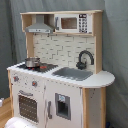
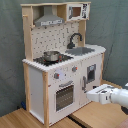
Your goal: Play with the kitchen
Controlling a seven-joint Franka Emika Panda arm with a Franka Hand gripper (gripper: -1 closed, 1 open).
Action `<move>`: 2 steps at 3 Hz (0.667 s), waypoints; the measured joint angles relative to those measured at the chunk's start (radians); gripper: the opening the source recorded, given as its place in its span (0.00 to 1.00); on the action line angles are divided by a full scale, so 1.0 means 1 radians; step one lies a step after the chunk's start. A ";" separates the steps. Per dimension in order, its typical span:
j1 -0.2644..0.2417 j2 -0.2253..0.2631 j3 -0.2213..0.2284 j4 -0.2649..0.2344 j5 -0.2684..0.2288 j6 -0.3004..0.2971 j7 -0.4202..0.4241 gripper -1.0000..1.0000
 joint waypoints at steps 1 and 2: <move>-0.060 0.002 -0.043 0.016 0.000 0.010 -0.071 1.00; -0.086 0.003 -0.111 0.010 0.000 0.017 -0.147 1.00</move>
